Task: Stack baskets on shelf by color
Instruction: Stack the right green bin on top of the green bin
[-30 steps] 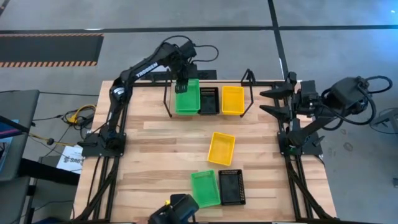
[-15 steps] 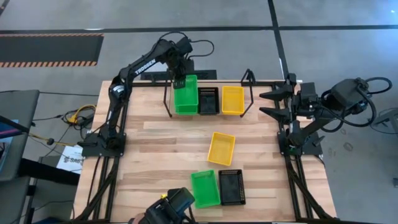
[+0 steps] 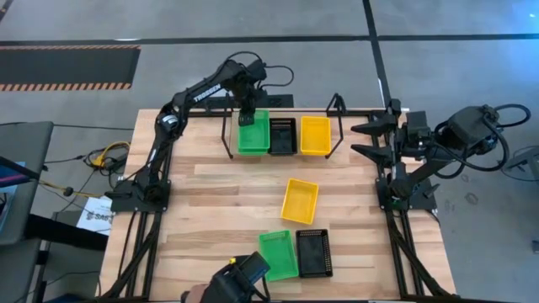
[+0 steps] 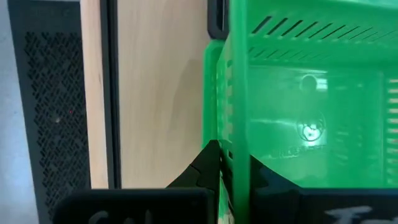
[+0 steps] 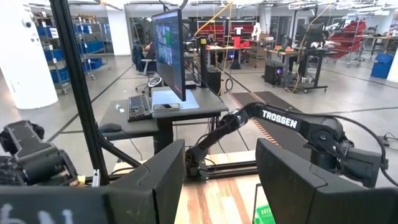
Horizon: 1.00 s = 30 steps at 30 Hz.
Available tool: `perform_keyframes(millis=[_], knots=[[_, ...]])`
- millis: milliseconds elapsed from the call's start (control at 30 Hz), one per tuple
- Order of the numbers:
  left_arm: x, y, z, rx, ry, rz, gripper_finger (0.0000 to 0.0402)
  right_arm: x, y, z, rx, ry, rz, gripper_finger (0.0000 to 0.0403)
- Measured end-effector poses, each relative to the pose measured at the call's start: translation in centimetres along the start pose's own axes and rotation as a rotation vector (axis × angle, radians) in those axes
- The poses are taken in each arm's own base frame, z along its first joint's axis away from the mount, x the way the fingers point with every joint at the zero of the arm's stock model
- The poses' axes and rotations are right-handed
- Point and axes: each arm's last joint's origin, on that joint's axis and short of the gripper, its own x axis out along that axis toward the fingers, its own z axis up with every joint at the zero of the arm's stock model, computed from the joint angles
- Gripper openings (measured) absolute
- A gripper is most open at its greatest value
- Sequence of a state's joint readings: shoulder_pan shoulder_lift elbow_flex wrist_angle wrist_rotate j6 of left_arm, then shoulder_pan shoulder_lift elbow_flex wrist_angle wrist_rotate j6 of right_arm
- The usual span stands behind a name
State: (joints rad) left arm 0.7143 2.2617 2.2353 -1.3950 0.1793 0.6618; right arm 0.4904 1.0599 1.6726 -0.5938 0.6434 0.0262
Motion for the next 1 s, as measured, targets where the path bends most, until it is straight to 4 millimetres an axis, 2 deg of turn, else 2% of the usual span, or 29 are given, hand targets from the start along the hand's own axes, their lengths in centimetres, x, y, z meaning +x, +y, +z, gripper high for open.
perform_keyframes(millis=[200, 667, 800, 1000], knots=[[0.73, 0.19, -0.06, 0.0, 0.027, -0.006, 0.0, -0.01, -0.01, 0.01, 0.001, -0.001, 0.0, 0.0216], [0.76, 0.13, 0.03, -0.038, 0.037, 0.013, 0.0005, -0.05, -0.04, 0.05, 0.002, -0.004, 0.0, 0.0216], [0.76, 0.1, 0.03, -0.041, 0.038, 0.012, 0.0033, -0.06, -0.03, 0.05, 0.002, -0.004, 0.001, 0.0216], [0.76, 0.16, 0.08, -0.079, 0.035, 0.021, 0.01, -0.06, 0.02, 0.05, 0.003, -0.004, 0.018, 0.0216]])
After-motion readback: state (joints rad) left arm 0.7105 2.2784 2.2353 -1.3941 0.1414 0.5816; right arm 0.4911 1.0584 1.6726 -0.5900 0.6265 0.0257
